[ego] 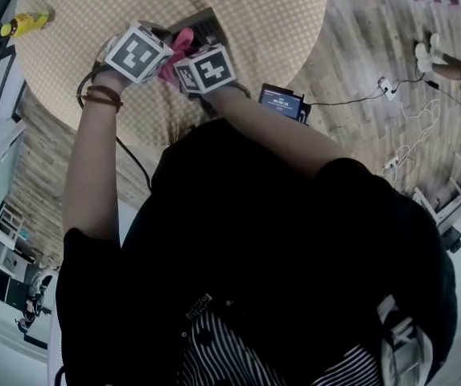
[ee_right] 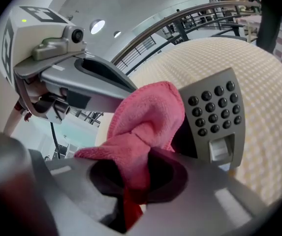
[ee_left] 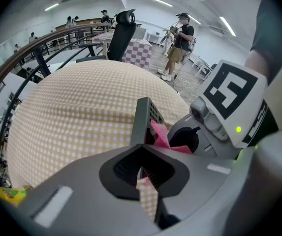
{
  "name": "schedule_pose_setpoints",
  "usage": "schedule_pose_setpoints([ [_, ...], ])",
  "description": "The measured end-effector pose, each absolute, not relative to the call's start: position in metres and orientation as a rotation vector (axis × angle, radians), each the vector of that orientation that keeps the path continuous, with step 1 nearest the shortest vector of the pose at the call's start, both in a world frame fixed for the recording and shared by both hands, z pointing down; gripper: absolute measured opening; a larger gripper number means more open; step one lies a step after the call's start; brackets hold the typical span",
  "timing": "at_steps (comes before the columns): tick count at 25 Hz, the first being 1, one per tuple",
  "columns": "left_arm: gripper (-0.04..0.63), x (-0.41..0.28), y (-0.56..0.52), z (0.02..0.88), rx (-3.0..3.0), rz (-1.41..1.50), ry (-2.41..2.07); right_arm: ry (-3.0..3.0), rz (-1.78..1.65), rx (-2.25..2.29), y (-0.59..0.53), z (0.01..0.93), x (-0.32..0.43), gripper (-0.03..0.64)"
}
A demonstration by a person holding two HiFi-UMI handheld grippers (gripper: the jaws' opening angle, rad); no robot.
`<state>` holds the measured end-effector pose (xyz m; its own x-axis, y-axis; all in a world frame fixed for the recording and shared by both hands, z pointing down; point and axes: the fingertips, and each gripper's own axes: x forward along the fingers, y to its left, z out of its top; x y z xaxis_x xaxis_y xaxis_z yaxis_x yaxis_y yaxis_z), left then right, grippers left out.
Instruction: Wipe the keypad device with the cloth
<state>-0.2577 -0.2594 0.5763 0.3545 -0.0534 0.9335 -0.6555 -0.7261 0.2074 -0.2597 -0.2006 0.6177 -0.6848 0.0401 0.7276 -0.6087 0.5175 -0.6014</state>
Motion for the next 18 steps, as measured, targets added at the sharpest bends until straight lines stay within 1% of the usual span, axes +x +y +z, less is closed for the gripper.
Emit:
schedule_pose_setpoints([
  [9,0.006,-0.260,-0.255,0.578,2.032,1.411,-0.626,-1.942,1.268,0.450,-0.182,0.641,-0.247,0.064],
  [13,0.006,-0.259,-0.256,0.578,2.033,1.421,-0.621,-2.005,1.213,0.510,-0.201,0.621,-0.252,0.064],
  [18,0.006,-0.257,-0.256,0.579,2.037,1.423,-0.622,-2.113,1.161,0.472,-0.220,0.599,-0.261,0.064],
])
